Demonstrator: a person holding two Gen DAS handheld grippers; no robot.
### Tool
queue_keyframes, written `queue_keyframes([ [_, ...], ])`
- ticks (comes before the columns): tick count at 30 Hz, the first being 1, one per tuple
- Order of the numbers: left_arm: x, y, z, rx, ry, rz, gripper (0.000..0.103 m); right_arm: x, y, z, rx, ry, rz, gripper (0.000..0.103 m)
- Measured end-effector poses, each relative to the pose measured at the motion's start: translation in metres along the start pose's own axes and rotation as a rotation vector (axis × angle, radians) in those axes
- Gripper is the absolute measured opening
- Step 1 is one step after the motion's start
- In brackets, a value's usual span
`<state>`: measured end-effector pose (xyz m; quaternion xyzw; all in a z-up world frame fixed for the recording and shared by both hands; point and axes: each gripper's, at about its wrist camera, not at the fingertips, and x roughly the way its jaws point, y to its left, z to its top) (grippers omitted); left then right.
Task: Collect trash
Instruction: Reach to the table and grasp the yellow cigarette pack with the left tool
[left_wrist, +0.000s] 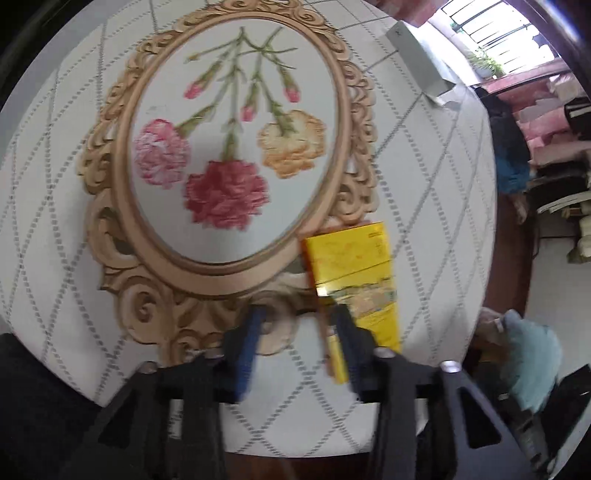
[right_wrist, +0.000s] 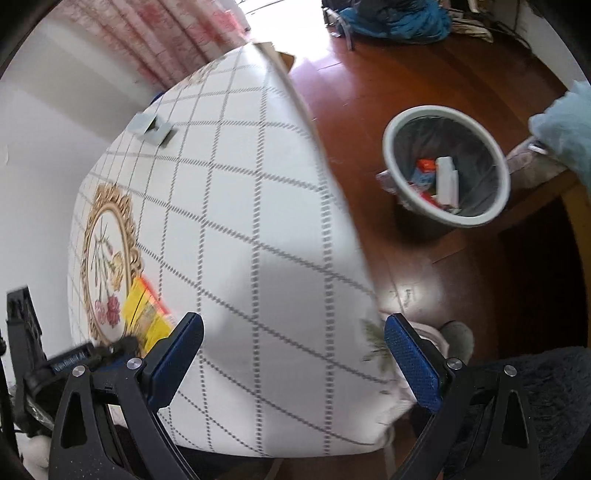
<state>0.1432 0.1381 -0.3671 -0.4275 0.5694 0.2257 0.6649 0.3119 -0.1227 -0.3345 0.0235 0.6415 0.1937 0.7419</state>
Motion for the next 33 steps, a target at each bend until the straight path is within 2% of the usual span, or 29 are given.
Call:
queue_keyframes([
  [4,0.010,-0.020,0.009,-0.047,-0.003,-0.019,0.052,0.015,0.012,-0.001,-0.063,0.026,-0.037,0.100],
  [8,0.023,-0.046,0.015,-0.045,0.012,-0.009,0.053,0.013,-0.004,-0.002,-0.011,0.005,-0.051,0.100],
  [10,0.020,-0.073,0.022,-0.020,0.004,0.034,0.065,0.010,-0.016,-0.002,0.028,-0.006,-0.062,0.099],
  [11,0.021,-0.085,0.021,0.008,0.005,0.078,0.066,0.010,-0.020,-0.001,0.037,-0.008,-0.067,0.099],
  [12,0.023,-0.093,0.020,0.032,-0.001,0.123,0.066,0.009,-0.024,-0.001,0.046,-0.008,-0.074,0.099],
  [14,0.022,-0.100,0.016,0.062,-0.024,0.165,0.065,0.006,-0.030,0.000,0.059,-0.011,-0.077,0.099],
  [18,0.027,-0.108,0.005,0.147,-0.071,0.205,0.058,-0.001,-0.034,0.002,0.056,-0.026,-0.086,0.099],
  [20,0.027,-0.107,0.002,0.192,-0.071,0.204,0.058,-0.002,-0.032,0.005,0.048,-0.023,-0.084,0.099],
  [22,0.023,-0.101,0.004,0.243,-0.089,0.233,0.058,-0.003,-0.027,0.008,0.032,-0.025,-0.076,0.099],
  [25,0.003,-0.079,0.026,0.291,-0.183,0.309,0.057,-0.002,-0.008,0.017,-0.041,-0.005,-0.060,0.099],
  [29,-0.015,-0.045,0.072,0.236,-0.247,0.331,0.057,-0.001,0.040,0.046,-0.167,0.006,-0.004,0.099],
  [33,-0.028,-0.011,0.120,0.168,-0.271,0.316,0.057,0.004,0.114,0.099,-0.354,-0.036,-0.010,0.099],
])
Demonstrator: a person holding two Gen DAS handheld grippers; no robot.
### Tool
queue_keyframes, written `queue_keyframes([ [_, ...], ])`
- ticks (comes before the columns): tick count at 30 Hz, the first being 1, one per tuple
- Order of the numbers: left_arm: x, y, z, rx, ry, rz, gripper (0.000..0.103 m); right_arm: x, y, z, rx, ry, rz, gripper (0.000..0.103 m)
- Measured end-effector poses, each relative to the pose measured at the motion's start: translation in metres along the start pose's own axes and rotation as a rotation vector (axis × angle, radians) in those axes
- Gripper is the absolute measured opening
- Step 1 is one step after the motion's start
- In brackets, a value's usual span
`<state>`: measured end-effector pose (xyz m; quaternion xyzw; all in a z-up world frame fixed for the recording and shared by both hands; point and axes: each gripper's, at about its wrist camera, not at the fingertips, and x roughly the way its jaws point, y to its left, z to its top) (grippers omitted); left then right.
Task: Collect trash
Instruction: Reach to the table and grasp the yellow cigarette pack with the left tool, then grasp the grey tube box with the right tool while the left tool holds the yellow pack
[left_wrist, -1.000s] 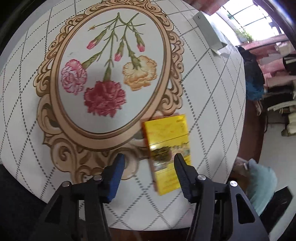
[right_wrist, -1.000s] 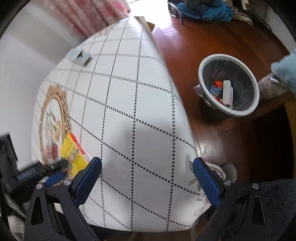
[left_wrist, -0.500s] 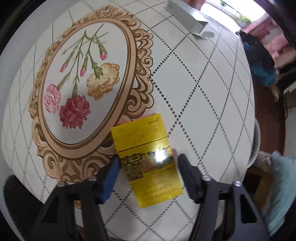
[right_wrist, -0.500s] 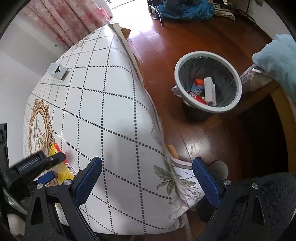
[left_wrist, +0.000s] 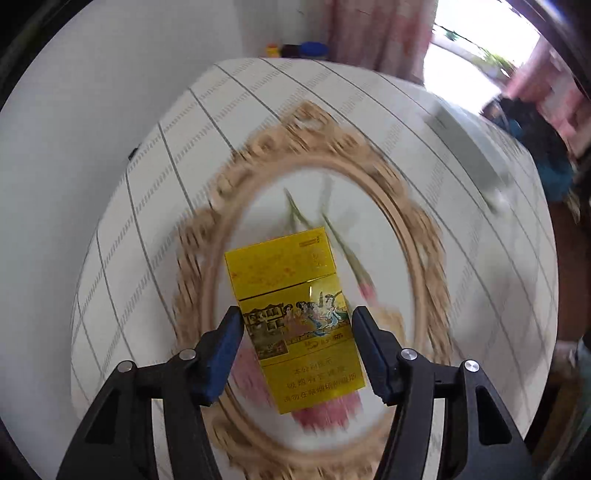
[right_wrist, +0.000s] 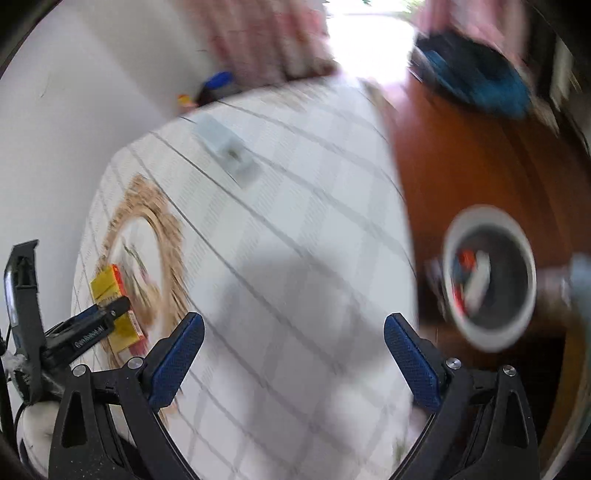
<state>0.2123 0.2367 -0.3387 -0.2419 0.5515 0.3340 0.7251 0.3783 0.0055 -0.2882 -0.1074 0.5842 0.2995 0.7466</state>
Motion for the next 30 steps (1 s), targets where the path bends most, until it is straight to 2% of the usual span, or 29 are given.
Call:
queue_keyframes([
  [3,0.015,0.001,0.030,-0.029,0.003,-0.004,0.057,0.017,0.043,0.063,-0.136,-0.019,-0.043,0.097],
  [4,0.023,0.002,0.041,-0.038,0.013,-0.012,0.057,0.026,0.056,0.084,-0.180,-0.024,-0.067,0.088],
  [6,0.037,0.001,0.056,-0.039,0.033,-0.022,0.057,0.051,0.076,0.120,-0.237,0.005,-0.081,0.079],
  [9,0.039,-0.003,0.065,-0.026,0.039,-0.010,0.056,0.085,0.093,0.153,-0.260,0.061,-0.098,0.078],
  [10,0.041,-0.005,0.070,-0.013,0.040,-0.001,0.059,0.098,0.099,0.162,-0.278,0.079,-0.110,0.078],
  [14,0.044,-0.001,0.080,-0.009,0.051,-0.008,0.059,0.139,0.112,0.176,-0.332,0.153,-0.162,0.078],
  [16,0.037,-0.005,0.072,-0.002,0.043,-0.007,0.059,0.152,0.112,0.179,-0.330,0.175,-0.154,0.076],
  [17,0.037,-0.006,0.071,0.000,0.038,-0.008,0.059,0.155,0.112,0.179,-0.325,0.175,-0.146,0.072],
  [19,0.036,-0.006,0.070,0.007,0.030,-0.011,0.058,0.160,0.111,0.178,-0.316,0.180,-0.133,0.045],
  [21,0.035,-0.002,0.070,0.011,0.028,-0.012,0.052,0.159,0.111,0.175,-0.313,0.163,-0.132,0.043],
  [25,0.024,-0.001,0.065,0.036,0.013,-0.007,0.052,0.147,0.105,0.166,-0.272,0.137,-0.103,0.039],
  [28,0.010,-0.007,0.067,0.044,-0.031,-0.010,0.052,0.126,0.100,0.156,-0.241,0.101,-0.079,0.039],
  [30,-0.013,-0.012,0.062,0.057,-0.074,-0.027,0.052,0.104,0.092,0.148,-0.212,0.060,-0.061,0.039],
])
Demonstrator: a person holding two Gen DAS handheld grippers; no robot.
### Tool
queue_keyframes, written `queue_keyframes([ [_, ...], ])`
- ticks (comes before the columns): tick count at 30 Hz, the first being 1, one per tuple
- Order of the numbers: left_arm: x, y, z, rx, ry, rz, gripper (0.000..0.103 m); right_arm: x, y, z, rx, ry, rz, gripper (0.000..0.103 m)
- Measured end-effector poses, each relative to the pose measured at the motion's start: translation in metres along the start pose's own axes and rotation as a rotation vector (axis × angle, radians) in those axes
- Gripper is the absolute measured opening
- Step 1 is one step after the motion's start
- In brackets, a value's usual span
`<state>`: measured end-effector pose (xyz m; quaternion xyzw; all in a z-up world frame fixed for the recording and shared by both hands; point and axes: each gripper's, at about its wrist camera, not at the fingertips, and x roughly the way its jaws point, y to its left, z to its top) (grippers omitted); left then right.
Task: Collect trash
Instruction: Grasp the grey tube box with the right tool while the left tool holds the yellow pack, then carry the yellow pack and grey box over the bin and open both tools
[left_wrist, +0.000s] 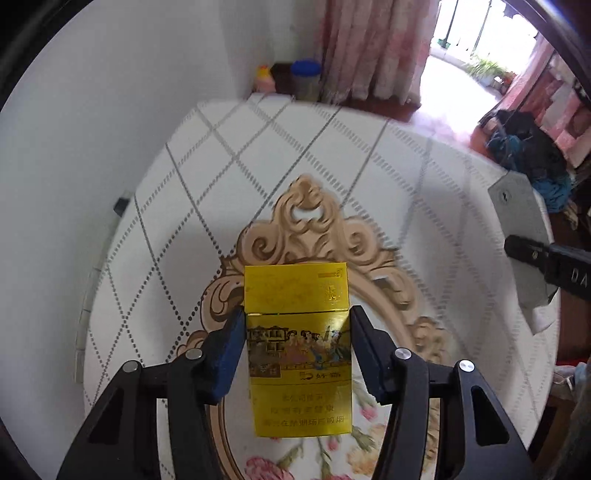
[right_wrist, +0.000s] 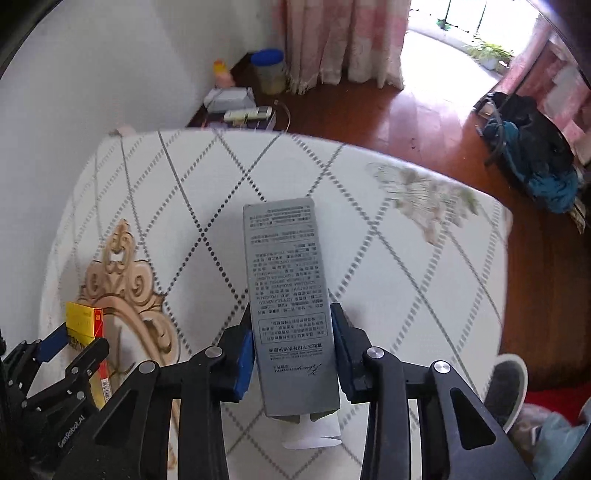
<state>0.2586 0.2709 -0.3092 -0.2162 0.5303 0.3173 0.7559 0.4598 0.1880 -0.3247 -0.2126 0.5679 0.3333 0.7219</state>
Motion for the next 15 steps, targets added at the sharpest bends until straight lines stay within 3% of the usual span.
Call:
queue_keyframes([
  [9,-0.105,-0.067,-0.015,0.110,-0.165,-0.112,0.052,-0.102,-0.055,-0.055,0.110,-0.169,0.054,0.038],
  [15,-0.157,-0.156,-0.021,0.208,-0.226,-0.250,0.052,-0.183,-0.130,-0.110,0.230,-0.282,0.031,0.038],
])
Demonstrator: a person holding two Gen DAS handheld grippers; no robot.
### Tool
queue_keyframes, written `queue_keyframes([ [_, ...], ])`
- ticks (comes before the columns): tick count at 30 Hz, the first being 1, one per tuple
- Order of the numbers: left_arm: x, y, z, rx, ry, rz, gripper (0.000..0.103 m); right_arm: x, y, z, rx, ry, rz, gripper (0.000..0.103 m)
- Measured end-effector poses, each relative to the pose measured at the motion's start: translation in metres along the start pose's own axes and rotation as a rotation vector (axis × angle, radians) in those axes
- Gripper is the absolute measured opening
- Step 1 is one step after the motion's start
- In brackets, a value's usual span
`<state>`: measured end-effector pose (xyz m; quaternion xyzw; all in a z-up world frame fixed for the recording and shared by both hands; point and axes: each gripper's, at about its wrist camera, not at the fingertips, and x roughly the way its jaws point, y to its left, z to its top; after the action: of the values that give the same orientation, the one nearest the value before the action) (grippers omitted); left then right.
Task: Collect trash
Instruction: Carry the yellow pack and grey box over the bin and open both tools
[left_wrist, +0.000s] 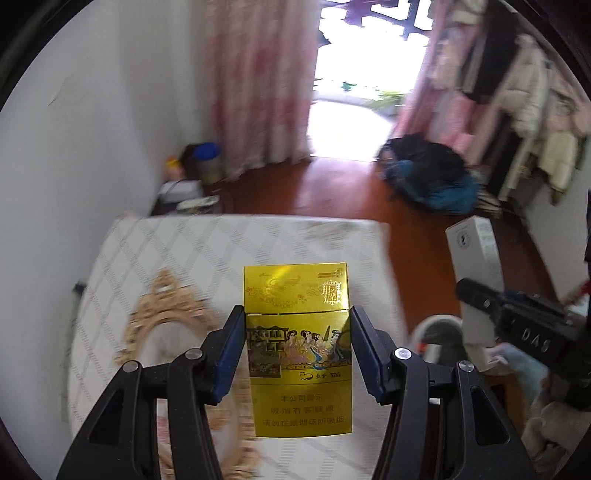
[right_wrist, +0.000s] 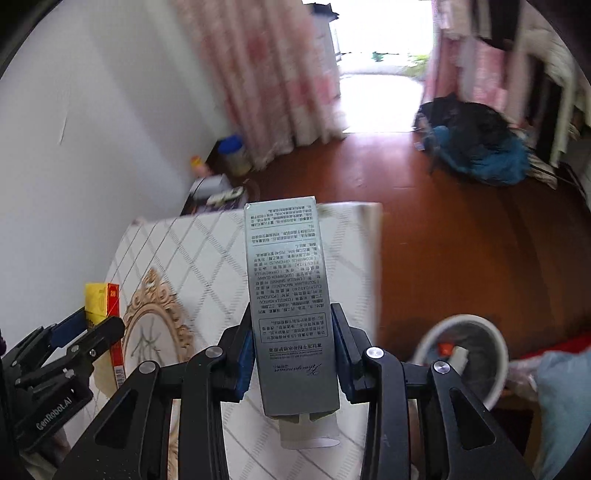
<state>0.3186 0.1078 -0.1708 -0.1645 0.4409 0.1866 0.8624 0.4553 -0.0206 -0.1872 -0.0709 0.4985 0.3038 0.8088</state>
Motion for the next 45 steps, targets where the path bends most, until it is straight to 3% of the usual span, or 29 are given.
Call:
queue_keyframes([
  [4,-0.003,-0.069,0.005,0.066,0.010,-0.117,0.052,-0.046,-0.065,-0.016,0.090,-0.045,-0.033,0.038],
  [9,0.025,-0.144,0.001,0.117,0.080,-0.244,0.052,-0.075,-0.151,-0.047,0.184,-0.043,-0.105,0.038],
  [13,0.082,-0.200,-0.008,0.132,0.229,-0.351,0.052,-0.057,-0.224,-0.079,0.288,0.032,-0.152,0.038],
  [17,0.142,-0.239,-0.017,0.146,0.372,-0.397,0.053,-0.014,-0.284,-0.107,0.380,0.120,-0.160,0.038],
  [22,0.205,-0.270,-0.023,0.165,0.503,-0.391,0.053,0.040,-0.333,-0.124,0.448,0.201,-0.160,0.038],
  [25,0.232,-0.282,-0.027,0.198,0.550,-0.351,0.053,0.071,-0.352,-0.131,0.469,0.244,-0.171,0.038],
  [27,0.245,-0.288,-0.030,0.205,0.571,-0.333,0.065,0.090,-0.361,-0.133,0.479,0.265,-0.175,0.039],
  [28,0.250,-0.287,-0.030,0.204,0.573,-0.325,0.086,0.101,-0.365,-0.134,0.482,0.286,-0.180,0.039],
  [29,0.253,-0.286,-0.030,0.195,0.573,-0.320,0.099,0.108,-0.368,-0.136,0.490,0.299,-0.187,0.040],
  [30,0.255,-0.284,-0.029,0.189,0.574,-0.313,0.099,0.115,-0.372,-0.136,0.495,0.310,-0.188,0.043],
  [33,0.253,-0.280,-0.031,0.205,0.558,-0.279,0.099,0.125,-0.380,-0.140,0.512,0.327,-0.196,0.074],
  [36,0.247,-0.273,-0.036,0.222,0.527,-0.227,0.099,0.127,-0.374,-0.141,0.489,0.336,-0.207,0.086],
  [45,0.187,-0.241,-0.050,0.270,0.372,-0.084,0.099,0.089,-0.344,-0.145,0.430,0.309,-0.277,0.097],
])
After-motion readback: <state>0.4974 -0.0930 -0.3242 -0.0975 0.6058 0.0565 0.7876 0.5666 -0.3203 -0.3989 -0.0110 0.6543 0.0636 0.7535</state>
